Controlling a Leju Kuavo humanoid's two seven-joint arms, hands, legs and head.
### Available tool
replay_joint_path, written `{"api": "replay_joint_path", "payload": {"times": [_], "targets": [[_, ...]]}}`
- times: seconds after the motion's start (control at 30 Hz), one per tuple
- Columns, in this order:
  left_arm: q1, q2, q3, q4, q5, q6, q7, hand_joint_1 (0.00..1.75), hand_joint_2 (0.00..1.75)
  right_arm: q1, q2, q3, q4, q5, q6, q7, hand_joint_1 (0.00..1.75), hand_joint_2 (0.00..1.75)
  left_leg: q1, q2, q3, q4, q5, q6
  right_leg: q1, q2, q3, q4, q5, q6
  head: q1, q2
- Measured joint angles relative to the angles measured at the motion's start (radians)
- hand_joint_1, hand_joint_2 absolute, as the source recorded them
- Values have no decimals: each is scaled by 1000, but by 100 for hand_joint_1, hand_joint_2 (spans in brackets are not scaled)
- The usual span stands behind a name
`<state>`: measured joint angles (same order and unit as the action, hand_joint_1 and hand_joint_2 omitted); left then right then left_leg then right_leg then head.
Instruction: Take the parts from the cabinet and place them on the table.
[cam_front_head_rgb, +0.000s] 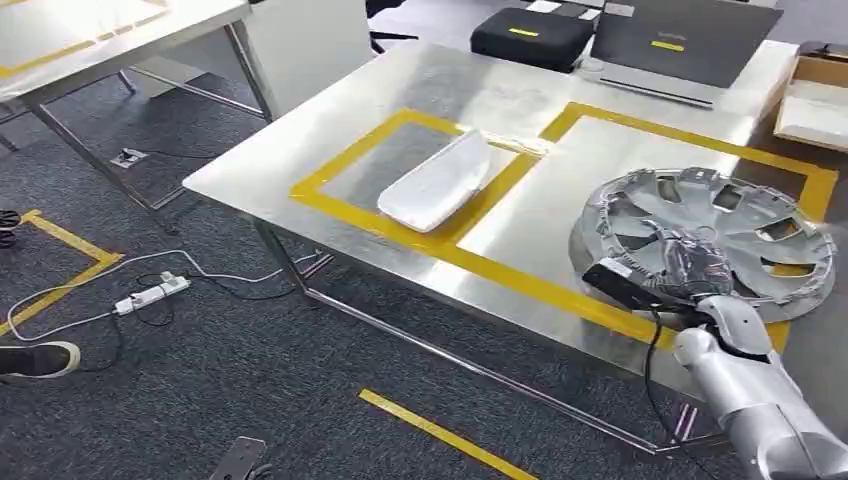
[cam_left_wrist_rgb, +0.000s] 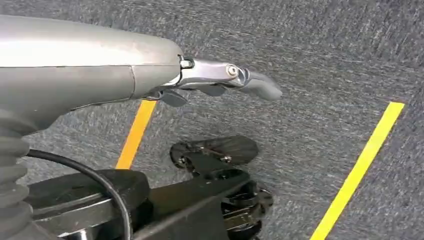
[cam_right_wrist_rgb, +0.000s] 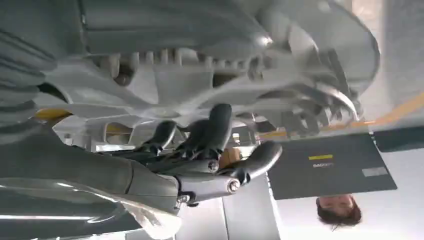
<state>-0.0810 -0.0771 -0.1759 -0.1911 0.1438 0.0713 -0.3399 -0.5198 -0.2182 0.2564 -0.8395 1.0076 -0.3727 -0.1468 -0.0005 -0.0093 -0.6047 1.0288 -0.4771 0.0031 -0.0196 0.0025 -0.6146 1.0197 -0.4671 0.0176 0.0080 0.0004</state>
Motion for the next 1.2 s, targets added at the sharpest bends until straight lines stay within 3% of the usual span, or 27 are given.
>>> {"api": "replay_joint_path", "payload": {"times": [0.03,0.07,0.13,0.17,0.2,0.23,0.3,0.33,0.37,0.47,0.53,0.63,0.67,0.7,0.73,0.8,0.83,0.87,0.97,1.0,1.03,1.07,1.13,1.17,1.2], "targets": [[0,0,3,0,0,2,0,0,0,1,0,-5,-19,-16,-3,-11,0,0,0,1,-8,29,-21,-5,0,0,3,0,-2,-6,-6,0],[0,0,6,0,0,2,0,0,0,2,1,-8,-35,-31,-4,-20,0,0,2,2,-35,93,-59,-9,0,0,5,0,-3,-12,-8,0],[1,0,13,0,-1,2,0,0,0,12,1,-15,-71,-51,-2,-33,0,0,3,2,-104,248,-125,-11,3,-1,8,0,-5,-15,-8,0],[3,-1,14,0,-2,2,0,0,0,19,2,-17,-89,-56,-2,-37,0,0,3,2,-129,299,-138,-11,4,-1,8,0,-6,-16,-7,0],[5,-2,15,0,-2,2,0,0,0,23,2,-18,-104,-59,-1,-39,0,0,3,2,-131,300,-125,-10,5,0,9,0,-6,-16,-7,0],[5,-1,16,0,-2,2,0,0,0,27,4,-19,-117,-62,0,-42,0,0,3,2,-114,260,-92,-6,6,1,9,0,-6,-16,-8,0],[4,0,21,0,-3,3,0,0,0,32,5,-24,-145,-78,8,-48,0,0,0,2,-36,90,-2,7,6,2,12,0,-7,-15,-7,0],[4,0,23,0,-5,6,0,0,0,34,6,-26,-160,-87,9,-54,0,0,-2,2,-4,20,13,13,7,2,12,0,-7,-14,-7,0],[3,0,25,0,-7,8,0,0,0,34,6,-26,-170,-92,10,-58,0,0,-4,1,9,-6,3,12,14,3,7,4,-10,-8,-7,0],[5,0,29,0,-13,9,5,0,0,51,10,-27,-213,-129,18,-81,0,0,-9,0,4,-3,5,17,7,1,8,-4,-3,7,-6,0],[4,0,31,0,-16,8,5,0,0,61,11,-29,-258,-156,22,-95,0,0,-2,2,14,-22,17,32,6,1,-8,13,-24,15,-5,0],[3,-1,37,0,-19,8,5,0,0,68,11,-30,-297,-168,27,-98,0,0,-3,2,13,-22,18,38,6,1,-101,225,-128,22,-4,0],[4,-1,37,0,-19,8,5,0,0,75,11,-30,-305,-174,27,-99,0,0,-3,2,13,-22,18,38,6,1,-129,282,-146,25,-2,0],[5,-1,38,0,-21,7,5,0,0,84,12,-30,-314,-184,29,-103,0,0,-3,2,13,-20,19,38,5,0,-136,296,-142,27,-3,0],[6,-1,39,0,-24,6,5,0,0,90,14,-30,-328,-199,29,-111,0,0,-2,2,13,-18,19,38,4,0,-118,261,-114,28,-2,0],[6,-2,41,0,-24,5,5,0,0,95,18,-31,-369,-225,29,-122,0,0,-1,2,13,-13,17,35,0,-2,-29,93,-29,28,-3,0],[5,-3,43,0,-24,5,5,0,0,97,19,-31,-392,-236,29,-125,0,0,-2,2,12,-9,14,30,-2,-3,7,19,-13,29,-3,0],[5,-2,46,0,-24,5,5,0,0,99,22,-31,-413,-247,29,-127,0,0,-9,1,6,-2,12,25,4,-1,29,2,-23,27,-2,0],[9,-3,51,0,-26,5,4,0,0,132,29,-36,-478,-281,27,-128,0,0,-4,0,2,-3,22,10,9,1,21,6,-15,13,-4,0],[11,-2,53,0,-26,7,4,0,0,141,31,-39,-498,-287,26,-129,0,0,-3,-1,1,-2,22,6,7,0,20,1,-9,4,-4,0],[11,-2,54,0,-27,9,3,0,0,146,34,-43,-517,-293,25,-129,0,0,-1,0,-4,11,0,1,3,-3,19,-3,-3,-7,-5,0],[11,-3,55,0,-27,9,3,0,0,151,36,-46,-532,-297,23,-130,0,0,-1,1,-16,48,-40,-5,3,-4,15,-3,2,-14,-8,0],[11,-3,55,0,-27,10,3,0,0,162,39,-50,-553,-301,22,-130,0,0,4,2,-67,201,-137,-12,6,-6,1,-3,9,-22,-8,0],[12,-3,55,0,-27,10,3,0,0,167,39,-51,-561,-301,22,-130,0,0,5,2,-88,270,-165,-14,7,-6,-7,-3,11,-24,-8,0],[13,-4,55,0,-28,10,3,0,0,173,40,-53,-566,-303,22,-131,0,0,6,2,-89,295,-170,-15,8,-6,-14,-3,16,-24,-8,0]]}}
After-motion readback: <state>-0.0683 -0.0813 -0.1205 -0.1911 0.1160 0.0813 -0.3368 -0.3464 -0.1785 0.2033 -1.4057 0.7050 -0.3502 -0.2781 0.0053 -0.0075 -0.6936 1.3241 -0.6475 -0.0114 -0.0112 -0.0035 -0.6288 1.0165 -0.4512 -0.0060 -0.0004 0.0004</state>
